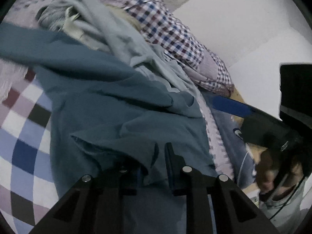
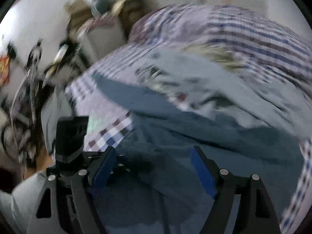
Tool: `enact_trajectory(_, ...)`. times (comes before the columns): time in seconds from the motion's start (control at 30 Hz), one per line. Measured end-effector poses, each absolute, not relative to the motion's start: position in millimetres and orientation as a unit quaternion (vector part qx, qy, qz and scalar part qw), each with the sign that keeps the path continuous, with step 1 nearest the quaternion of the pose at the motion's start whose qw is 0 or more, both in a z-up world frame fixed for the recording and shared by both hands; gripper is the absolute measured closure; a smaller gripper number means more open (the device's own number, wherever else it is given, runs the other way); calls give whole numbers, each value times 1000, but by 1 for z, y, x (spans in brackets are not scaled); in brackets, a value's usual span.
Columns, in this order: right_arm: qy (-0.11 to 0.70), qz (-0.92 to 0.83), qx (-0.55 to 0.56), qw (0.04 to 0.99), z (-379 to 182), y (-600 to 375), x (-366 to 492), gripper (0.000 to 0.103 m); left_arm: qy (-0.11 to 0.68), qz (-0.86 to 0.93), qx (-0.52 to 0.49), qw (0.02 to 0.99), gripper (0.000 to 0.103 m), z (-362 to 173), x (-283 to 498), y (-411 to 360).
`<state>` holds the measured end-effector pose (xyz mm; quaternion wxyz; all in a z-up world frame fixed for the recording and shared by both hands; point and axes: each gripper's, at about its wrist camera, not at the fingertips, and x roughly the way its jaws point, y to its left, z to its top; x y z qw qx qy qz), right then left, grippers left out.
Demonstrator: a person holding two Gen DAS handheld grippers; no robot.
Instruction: Fold clothes
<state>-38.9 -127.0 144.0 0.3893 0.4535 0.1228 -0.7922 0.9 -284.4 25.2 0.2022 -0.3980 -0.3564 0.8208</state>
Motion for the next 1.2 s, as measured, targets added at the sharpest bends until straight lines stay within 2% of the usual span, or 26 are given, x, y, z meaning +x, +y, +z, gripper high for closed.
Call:
enact_trajectory(0.13, 209, -746, 477, 415, 116, -185, -51, 21, -400, 800, -400, 201, 82, 14, 3, -296)
enact_trajectory(0.27, 285, -700, 482, 442, 91, -227, -55, 23, -400, 795, -409, 201, 82, 9, 6, -301)
enact_trajectory(0.33, 306, -681, 489, 451, 81, -240, -59, 31, -405, 792, -409, 202, 82, 8, 9, -304)
enact_trajectory(0.4, 324, -662, 499, 456, 70, -250, -61, 49, -410, 789, -409, 204, 82, 6, 10, -308)
enact_trajectory(0.43, 334, -652, 504, 458, 65, -254, -62, 50, -412, 788, -408, 206, 82, 6, 11, -309)
enact_trajectory(0.87, 374, -595, 524, 482, 27, -257, -63, 52, -399, 787, -420, 211, 82, 3, 15, -309)
enact_trajectory(0.93, 375, -591, 523, 485, 25, -256, -62, 59, -400, 787, -420, 210, 82, 2, 15, -310)
enact_trajectory(1.0, 382, -589, 515, 493, 26, -254, -59, 87, -401, 786, -421, 210, 82, 2, 15, -311)
enact_trajectory(1.07, 388, -596, 502, 491, 28, -251, -57, 101, -403, 786, -420, 209, 83, 2, 15, -312)
enact_trajectory(1.2, 368, -628, 483, 487, 44, -239, -66, 102, -407, 786, -418, 208, 83, 3, 15, -314)
